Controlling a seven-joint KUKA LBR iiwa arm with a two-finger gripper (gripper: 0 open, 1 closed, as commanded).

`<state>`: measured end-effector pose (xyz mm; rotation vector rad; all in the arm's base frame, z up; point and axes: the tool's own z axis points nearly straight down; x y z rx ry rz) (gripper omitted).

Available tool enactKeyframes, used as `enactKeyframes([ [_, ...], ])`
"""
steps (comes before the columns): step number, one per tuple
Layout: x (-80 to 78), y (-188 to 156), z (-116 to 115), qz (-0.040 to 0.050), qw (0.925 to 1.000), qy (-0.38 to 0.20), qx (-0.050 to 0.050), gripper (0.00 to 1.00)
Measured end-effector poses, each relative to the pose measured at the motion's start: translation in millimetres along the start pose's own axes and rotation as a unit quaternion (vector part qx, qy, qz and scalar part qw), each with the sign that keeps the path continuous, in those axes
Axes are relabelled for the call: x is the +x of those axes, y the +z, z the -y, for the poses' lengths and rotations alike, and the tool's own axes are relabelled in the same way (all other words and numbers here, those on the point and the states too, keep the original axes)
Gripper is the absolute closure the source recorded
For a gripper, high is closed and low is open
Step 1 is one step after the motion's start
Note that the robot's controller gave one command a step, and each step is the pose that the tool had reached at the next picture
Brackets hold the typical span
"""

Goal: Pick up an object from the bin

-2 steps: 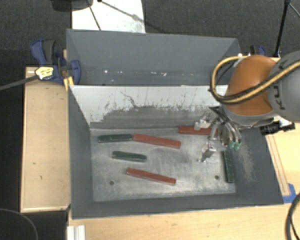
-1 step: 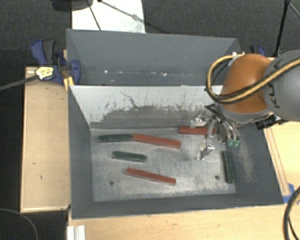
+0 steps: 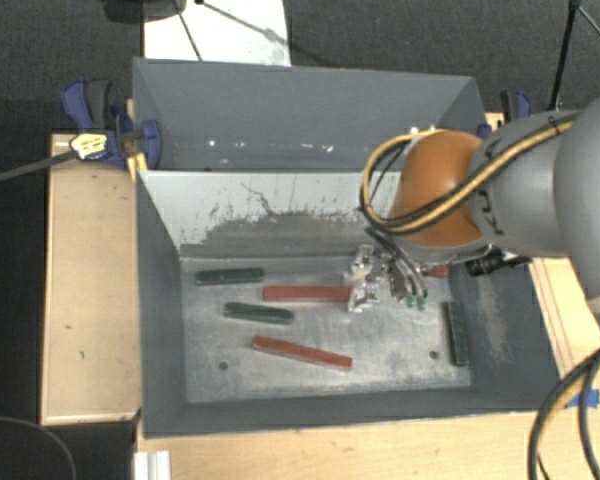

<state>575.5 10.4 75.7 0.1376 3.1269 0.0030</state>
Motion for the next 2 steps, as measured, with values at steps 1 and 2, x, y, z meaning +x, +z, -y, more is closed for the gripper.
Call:
enactKeyframes([
  [1, 0.0, 0, 0, 0.0, 1.0, -0.001, 0.0, 1.0],
  [2, -5.8, -158, 7, -0.0029, 1.0, 0.001, 0.001, 1.0],
])
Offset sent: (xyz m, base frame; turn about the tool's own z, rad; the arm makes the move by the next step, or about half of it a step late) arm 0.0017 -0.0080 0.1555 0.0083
